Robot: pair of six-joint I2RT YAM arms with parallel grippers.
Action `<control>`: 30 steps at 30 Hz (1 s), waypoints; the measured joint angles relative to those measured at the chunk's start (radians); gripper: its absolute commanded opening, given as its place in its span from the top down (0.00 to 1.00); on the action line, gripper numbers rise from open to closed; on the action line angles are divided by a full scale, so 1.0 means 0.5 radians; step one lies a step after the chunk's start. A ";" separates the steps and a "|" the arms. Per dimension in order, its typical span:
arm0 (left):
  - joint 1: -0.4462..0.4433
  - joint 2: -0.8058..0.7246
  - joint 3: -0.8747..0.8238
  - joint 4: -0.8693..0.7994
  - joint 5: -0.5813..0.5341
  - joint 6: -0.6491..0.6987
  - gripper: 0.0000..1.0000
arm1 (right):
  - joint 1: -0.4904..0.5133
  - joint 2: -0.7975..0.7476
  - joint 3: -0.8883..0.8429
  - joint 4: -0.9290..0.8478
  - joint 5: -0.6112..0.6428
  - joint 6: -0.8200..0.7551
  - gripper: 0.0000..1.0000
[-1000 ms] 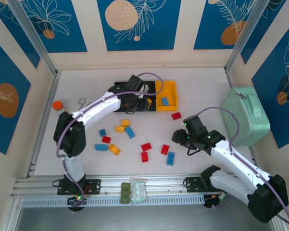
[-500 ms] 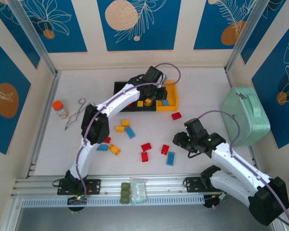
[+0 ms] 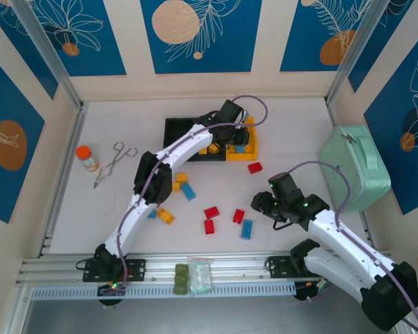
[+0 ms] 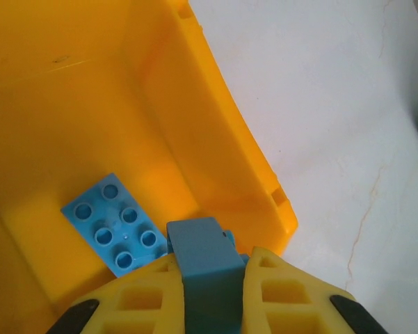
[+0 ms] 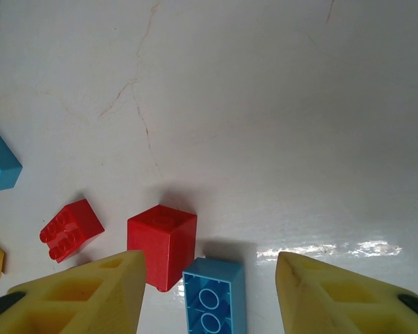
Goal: Sort the legos into containers by color
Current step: Place the lego in the container.
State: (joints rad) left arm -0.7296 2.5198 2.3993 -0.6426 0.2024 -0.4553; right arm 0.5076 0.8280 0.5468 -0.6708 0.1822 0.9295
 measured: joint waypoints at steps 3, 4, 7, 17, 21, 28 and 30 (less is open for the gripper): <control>-0.001 0.016 0.002 -0.001 0.000 -0.010 0.76 | -0.012 -0.018 0.000 -0.011 0.001 0.000 0.48; 0.000 0.018 0.002 0.003 0.000 -0.012 0.73 | -0.017 -0.024 -0.001 -0.014 0.001 0.000 0.48; -0.001 0.020 0.002 0.014 0.000 -0.012 0.61 | -0.025 -0.031 -0.001 -0.024 0.001 0.000 0.48; -0.004 0.018 0.005 0.018 0.000 -0.014 0.57 | -0.058 -0.014 -0.001 -0.027 0.001 -0.008 0.47; -0.010 -0.076 -0.094 0.018 0.001 -0.009 0.56 | -0.092 0.031 0.002 -0.027 0.002 -0.043 0.43; -0.018 -0.668 -0.747 0.151 0.016 0.038 0.53 | -0.156 0.166 0.079 0.005 0.044 -0.202 0.35; -0.018 -0.851 -0.946 0.212 0.018 0.040 0.52 | -0.172 0.228 0.113 0.052 0.062 -0.271 0.32</control>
State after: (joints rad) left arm -0.7383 2.0945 1.9263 -0.5365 0.2115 -0.4355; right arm 0.4217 0.9421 0.6033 -0.6449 0.2131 0.7940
